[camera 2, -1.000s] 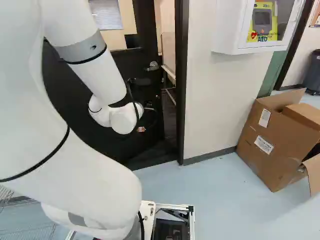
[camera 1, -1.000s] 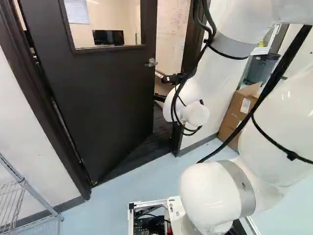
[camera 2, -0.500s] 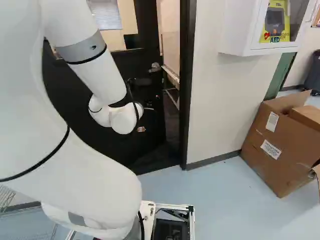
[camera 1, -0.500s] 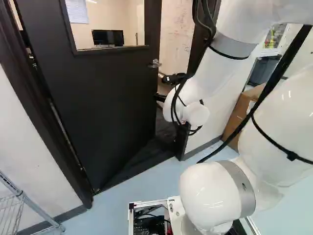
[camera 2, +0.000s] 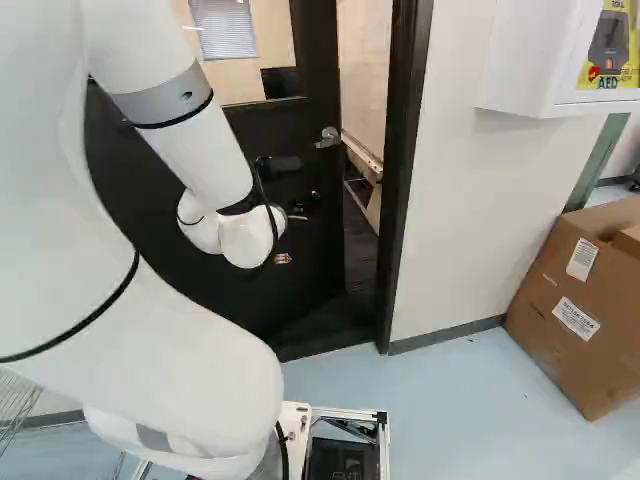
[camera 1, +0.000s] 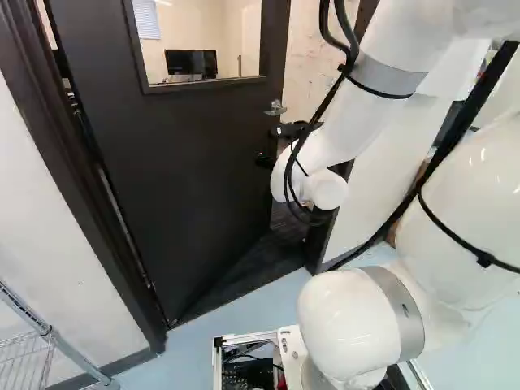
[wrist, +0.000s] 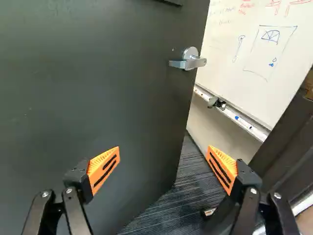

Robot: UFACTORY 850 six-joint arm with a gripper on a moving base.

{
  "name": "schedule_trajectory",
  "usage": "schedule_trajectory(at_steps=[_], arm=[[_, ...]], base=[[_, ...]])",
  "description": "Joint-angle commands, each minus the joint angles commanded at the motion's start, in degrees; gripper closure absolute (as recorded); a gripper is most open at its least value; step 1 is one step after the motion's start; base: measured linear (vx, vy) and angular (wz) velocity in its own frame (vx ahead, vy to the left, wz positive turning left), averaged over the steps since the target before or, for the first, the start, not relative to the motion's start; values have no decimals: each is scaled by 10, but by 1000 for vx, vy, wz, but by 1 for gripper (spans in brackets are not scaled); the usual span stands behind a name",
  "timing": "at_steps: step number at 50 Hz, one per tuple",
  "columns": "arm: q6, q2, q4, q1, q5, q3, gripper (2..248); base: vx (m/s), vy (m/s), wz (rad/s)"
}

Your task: Open the door and move inside

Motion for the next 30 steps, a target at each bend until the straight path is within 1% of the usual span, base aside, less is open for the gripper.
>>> schedule_trajectory(at_steps=[30], arm=[[0,0,0,0,0,0,3]], base=[[95,98,-13]])
